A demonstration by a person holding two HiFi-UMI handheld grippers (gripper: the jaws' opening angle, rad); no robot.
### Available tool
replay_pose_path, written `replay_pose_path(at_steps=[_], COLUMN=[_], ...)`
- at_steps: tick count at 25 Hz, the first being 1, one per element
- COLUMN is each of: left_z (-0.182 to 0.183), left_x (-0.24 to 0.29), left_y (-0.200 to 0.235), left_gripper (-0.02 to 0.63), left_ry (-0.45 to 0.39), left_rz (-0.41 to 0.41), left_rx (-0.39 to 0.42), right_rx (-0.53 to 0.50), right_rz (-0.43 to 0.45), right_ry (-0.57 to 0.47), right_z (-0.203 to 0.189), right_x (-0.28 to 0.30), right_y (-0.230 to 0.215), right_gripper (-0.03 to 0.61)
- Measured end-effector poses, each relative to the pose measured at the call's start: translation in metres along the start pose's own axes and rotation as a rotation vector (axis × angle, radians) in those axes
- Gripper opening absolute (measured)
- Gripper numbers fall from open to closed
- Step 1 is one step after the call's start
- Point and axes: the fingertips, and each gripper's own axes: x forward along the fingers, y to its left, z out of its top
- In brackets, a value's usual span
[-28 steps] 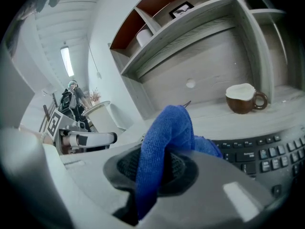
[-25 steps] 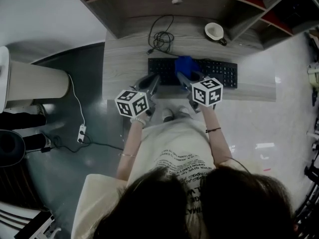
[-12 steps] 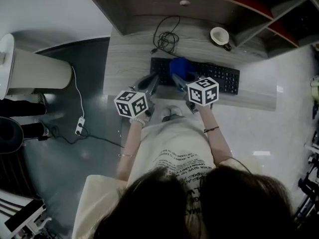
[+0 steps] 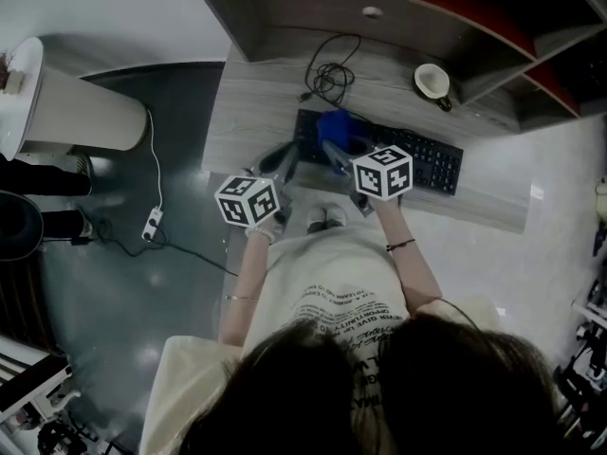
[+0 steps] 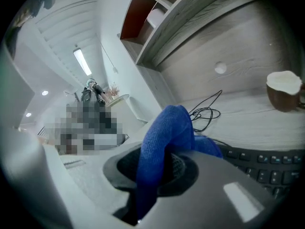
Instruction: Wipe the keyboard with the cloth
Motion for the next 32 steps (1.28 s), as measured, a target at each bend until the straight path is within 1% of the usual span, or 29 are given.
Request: replay_pose_path(at_steps=[10,18,22,29,32], left_z=[0.001,-0.005,0.0,0.006,0.008], left_x=[-0.01,-0.015,-0.018,-0.028,-0.03], left_y=[0.008,0.014,0.016,0.028,0.031], left_gripper=[-0.012,-0.012,-0.012,-0.012,-0.012], left_ry=[-0.037,-0.053,-0.051,-0.018,-0.005], left_rz=[0.074,0.106,0.101,0.08,0.059], left_rx=[-0.018,-0.038,-0.026,-0.006,0.002], right_rx=[-0.007,-0.005,0.005,0.033,0.044], right_rz=[0.069,0.081,0.079,0.063,0.051], right_ry=[0.028,0.027,0.023,0.004,-0.008], right_z=[0.003,0.005,0.005,0.007,0.008], right_x=[0.013,0.019,0.023,0.039,0.044], right_y=[0.007,0.008,0.011,0.022,0.026], right_gripper=[0.058,0.058,0.058,0.058,0.058])
